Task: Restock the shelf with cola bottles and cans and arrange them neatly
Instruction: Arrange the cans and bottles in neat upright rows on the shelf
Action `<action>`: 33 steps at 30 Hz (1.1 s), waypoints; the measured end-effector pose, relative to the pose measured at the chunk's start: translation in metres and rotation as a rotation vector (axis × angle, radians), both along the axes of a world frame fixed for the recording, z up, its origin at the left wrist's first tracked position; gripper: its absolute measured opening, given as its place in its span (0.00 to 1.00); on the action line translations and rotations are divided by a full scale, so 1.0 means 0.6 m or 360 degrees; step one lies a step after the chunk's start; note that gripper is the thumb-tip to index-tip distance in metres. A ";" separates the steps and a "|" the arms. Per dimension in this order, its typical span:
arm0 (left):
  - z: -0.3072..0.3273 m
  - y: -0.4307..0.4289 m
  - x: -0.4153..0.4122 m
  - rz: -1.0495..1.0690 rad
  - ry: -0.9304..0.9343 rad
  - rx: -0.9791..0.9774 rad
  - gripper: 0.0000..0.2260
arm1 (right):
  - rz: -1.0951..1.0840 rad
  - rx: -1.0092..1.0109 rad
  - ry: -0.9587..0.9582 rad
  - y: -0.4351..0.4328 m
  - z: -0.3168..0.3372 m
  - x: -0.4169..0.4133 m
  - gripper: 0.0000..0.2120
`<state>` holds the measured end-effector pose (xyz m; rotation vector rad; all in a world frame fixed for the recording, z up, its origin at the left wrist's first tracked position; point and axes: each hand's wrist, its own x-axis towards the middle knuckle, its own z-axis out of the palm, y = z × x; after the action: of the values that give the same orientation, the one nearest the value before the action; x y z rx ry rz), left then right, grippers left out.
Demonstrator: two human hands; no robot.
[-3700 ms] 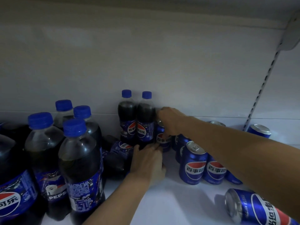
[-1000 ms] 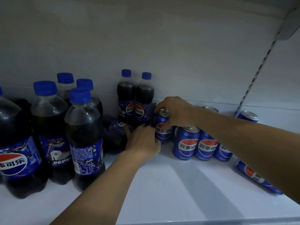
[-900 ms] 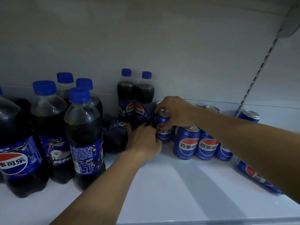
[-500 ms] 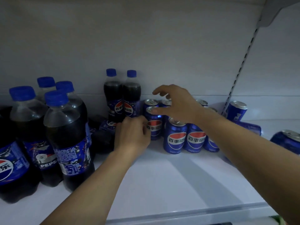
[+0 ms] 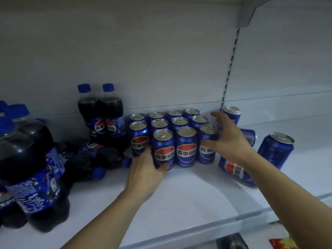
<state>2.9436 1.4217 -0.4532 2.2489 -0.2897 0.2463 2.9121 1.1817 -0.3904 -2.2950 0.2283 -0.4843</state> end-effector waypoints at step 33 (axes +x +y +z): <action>0.087 0.026 -0.090 -0.0960 0.0707 0.0035 0.18 | 0.0623 -0.0247 0.0552 0.077 0.087 -0.102 0.28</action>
<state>2.8899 1.4375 -0.4008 2.0576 -0.7021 -0.5662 2.8512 1.2277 -0.3384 -2.4847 -0.0972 0.1005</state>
